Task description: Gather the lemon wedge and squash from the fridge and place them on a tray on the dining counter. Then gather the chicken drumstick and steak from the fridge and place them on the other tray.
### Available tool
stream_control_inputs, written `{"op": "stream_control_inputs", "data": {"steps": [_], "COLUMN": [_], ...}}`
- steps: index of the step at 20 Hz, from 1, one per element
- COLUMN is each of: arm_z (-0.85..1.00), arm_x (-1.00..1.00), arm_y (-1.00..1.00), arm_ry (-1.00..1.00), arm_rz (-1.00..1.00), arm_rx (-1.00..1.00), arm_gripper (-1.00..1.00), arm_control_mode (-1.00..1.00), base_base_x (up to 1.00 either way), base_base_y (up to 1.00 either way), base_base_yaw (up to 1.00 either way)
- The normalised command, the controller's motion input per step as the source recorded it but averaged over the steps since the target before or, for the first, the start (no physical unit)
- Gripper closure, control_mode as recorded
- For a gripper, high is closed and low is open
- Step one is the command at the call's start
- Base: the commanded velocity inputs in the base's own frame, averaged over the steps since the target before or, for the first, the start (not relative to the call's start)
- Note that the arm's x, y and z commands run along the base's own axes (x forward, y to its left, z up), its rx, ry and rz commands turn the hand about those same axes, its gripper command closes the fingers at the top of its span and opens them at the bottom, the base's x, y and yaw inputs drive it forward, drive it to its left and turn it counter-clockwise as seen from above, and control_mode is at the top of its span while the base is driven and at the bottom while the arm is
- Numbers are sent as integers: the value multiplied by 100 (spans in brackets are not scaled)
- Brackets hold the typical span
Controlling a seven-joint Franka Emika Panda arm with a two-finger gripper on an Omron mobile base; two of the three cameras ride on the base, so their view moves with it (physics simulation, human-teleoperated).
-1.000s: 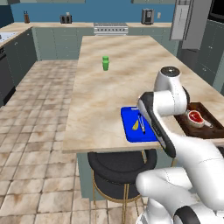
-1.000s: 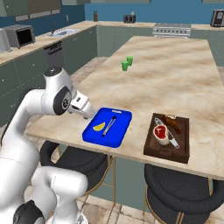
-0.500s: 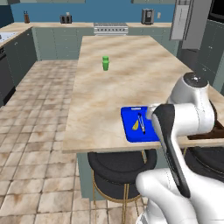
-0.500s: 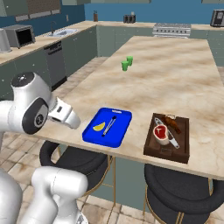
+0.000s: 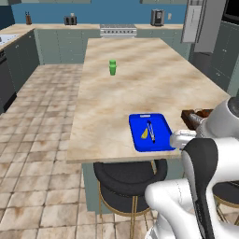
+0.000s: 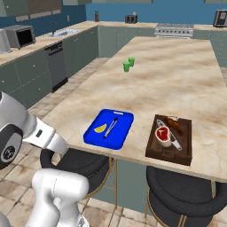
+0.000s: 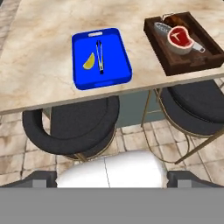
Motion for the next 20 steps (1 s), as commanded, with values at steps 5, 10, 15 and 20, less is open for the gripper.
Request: {"op": "stream_control_inputs", "data": {"steps": [5, 10, 15, 20], "arm_z": [-2, 0, 0, 0], "arm_x": [-6, -22, 0, 0], "arm_y": [1, 0, 0, 0], "arm_ry": [0, -8, 0, 0], "arm_rz": [0, -1, 0, 0], "arm_rx": [-1, 0, 0, 0], "arm_gripper": [-100, -100, -100, -100], "arm_control_mode": [-100, 100, 100, 100], "base_base_x": [0, -16, -42, -1], "base_base_y": [0, -1, -10, -73], "base_base_yaw": [0, -6, -55, -56]}}
